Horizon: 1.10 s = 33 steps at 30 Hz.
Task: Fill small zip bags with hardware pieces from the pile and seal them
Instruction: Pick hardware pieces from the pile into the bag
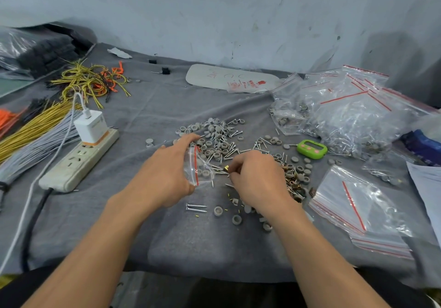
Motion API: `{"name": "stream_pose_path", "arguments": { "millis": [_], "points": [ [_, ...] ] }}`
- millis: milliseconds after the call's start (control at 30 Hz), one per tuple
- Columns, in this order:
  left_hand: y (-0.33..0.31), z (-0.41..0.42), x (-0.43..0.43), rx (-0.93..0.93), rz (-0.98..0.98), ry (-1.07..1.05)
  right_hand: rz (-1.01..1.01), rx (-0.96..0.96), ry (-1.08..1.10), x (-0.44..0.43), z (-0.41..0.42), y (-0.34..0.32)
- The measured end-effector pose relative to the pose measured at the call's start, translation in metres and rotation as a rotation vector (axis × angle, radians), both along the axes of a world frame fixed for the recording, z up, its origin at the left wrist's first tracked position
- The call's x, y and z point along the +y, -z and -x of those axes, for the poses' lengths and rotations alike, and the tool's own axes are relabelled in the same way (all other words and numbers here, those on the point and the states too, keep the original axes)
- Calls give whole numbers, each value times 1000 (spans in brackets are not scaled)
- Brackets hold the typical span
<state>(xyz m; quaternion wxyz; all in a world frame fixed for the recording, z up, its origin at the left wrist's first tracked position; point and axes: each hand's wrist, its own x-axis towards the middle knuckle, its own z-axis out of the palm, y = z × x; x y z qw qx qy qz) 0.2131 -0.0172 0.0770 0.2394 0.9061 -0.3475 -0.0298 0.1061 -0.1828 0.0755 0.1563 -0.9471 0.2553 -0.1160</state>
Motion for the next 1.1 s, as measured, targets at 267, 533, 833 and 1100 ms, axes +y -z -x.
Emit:
{"name": "stream_pose_path", "arguments": {
  "millis": [267, 533, 833, 1100],
  "points": [
    [3, 12, -12, -23, 29, 64, -240, -332, -363, 26, -9, 0],
    [-3, 6, -5, 4, 78, -6, -252, -315, -31, 7, -3, -9],
    [-3, 3, -1, -4, 46, -22, 112, 229, -34, 7, 4, 0],
    [3, 8, -8, -65, 15, -19, -35, -172, -123, 15, 6, -14]
  ]
}}
